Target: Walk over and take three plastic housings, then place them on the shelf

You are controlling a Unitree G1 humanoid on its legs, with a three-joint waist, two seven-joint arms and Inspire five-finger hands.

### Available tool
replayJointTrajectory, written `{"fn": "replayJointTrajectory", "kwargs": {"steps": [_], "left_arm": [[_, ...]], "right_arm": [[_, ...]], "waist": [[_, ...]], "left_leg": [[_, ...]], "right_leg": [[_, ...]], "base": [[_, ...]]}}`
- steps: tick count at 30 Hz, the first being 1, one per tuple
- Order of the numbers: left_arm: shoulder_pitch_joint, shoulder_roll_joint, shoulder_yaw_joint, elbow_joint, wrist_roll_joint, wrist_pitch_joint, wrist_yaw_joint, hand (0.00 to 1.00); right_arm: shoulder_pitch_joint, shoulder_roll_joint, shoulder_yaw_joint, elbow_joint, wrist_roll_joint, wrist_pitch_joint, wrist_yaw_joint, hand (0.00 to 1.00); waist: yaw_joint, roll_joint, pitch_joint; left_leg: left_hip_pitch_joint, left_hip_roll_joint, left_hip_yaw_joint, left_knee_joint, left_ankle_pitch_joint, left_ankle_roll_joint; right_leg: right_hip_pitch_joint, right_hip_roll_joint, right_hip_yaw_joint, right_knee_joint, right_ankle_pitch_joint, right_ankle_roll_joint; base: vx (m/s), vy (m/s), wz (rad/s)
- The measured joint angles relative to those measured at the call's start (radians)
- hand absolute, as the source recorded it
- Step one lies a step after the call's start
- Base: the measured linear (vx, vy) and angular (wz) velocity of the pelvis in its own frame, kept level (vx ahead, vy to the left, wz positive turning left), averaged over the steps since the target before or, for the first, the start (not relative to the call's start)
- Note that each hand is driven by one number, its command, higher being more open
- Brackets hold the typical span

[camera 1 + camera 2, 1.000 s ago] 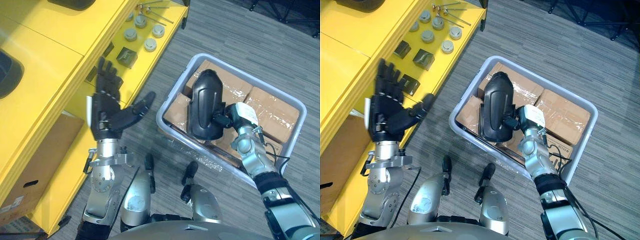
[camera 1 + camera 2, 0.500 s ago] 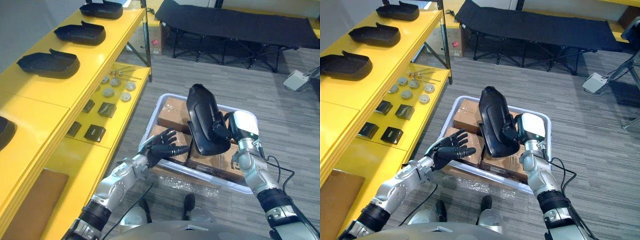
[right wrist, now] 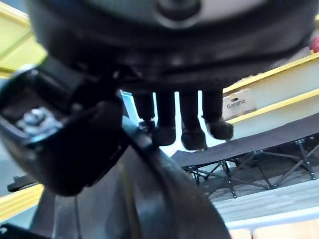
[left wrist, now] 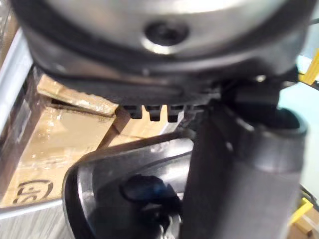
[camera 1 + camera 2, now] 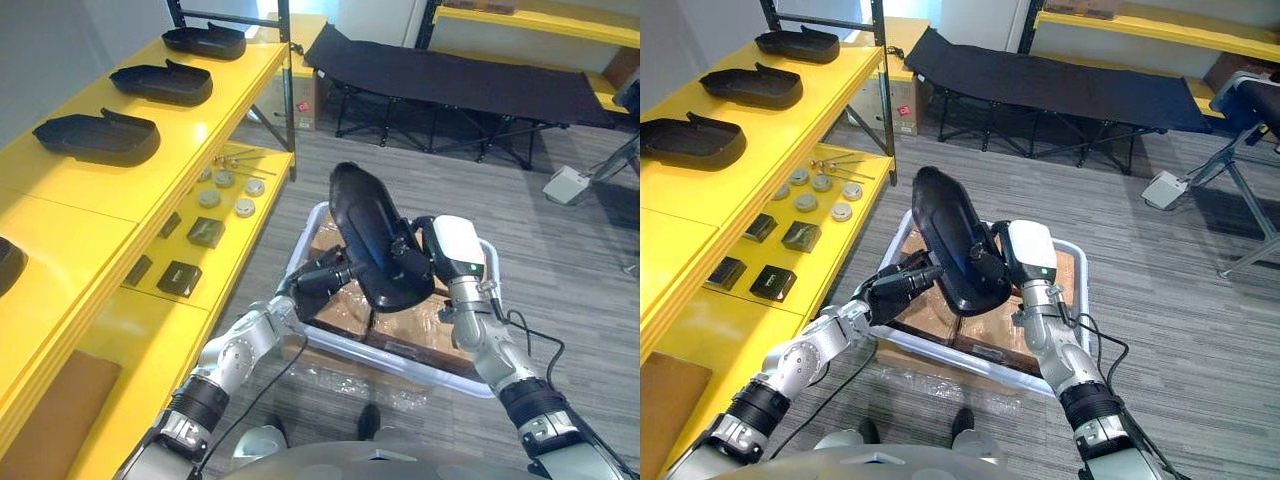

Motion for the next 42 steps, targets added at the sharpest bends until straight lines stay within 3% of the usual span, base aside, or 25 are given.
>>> {"fn": "replayJointTrajectory", "kwargs": {"steps": [13, 20, 21, 29, 42], "left_arm": [[-0.010, -0.052, 0.004, 0.092, 0.149, -0.014, 0.087, 1.00], [-0.011, -0.091, 0.003, 0.120, -0.028, -0.189, 0.106, 1.00], [-0.015, -0.099, 0.003, 0.123, -0.080, -0.226, 0.102, 0.00], [-0.018, -0.108, -0.005, 0.155, -0.252, -0.352, 0.025, 0.00], [-0.012, -0.093, -0.009, 0.157, -0.112, -0.319, -0.025, 0.00]], "right_arm": [[0.021, 0.036, 0.024, -0.093, 0.062, -0.039, 0.011, 0.00], [0.094, 0.097, 0.079, -0.118, 0.101, -0.056, 0.049, 0.00], [0.106, 0.102, 0.090, -0.118, 0.103, -0.058, 0.053, 0.00], [0.135, 0.142, 0.095, -0.120, 0.167, -0.057, 0.024, 0.00], [0.246, 0.173, 0.121, -0.197, 0.167, -0.055, -0.038, 0.00]], "waist": [[0.000, -0.003, -0.002], [0.000, -0.031, -0.020], [-0.001, -0.036, -0.023], [-0.004, -0.042, -0.028], [-0.003, -0.075, -0.047]], "left_leg": [[0.012, 0.000, 0.010, -0.002, 0.000, 0.000], [0.026, -0.003, 0.021, -0.015, -0.002, -0.001], [0.026, -0.003, 0.022, -0.015, -0.002, -0.001], [0.029, -0.003, 0.024, -0.018, -0.003, -0.002], [0.051, -0.012, 0.036, -0.056, 0.006, -0.001]], "right_leg": [[0.005, 0.000, 0.011, 0.000, 0.003, -0.001], [0.007, 0.000, 0.026, 0.000, 0.003, -0.001], [0.007, 0.000, 0.026, 0.000, 0.003, -0.001], [0.007, 0.000, 0.027, 0.000, 0.003, -0.001], [0.008, -0.005, 0.033, 0.000, 0.002, 0.000]], "base": [[0.00, 0.003, -0.01], [-0.01, 0.009, -0.04], [0.00, 0.000, 0.00], [0.00, 0.000, 0.00], [0.00, 0.005, -0.01]]}}
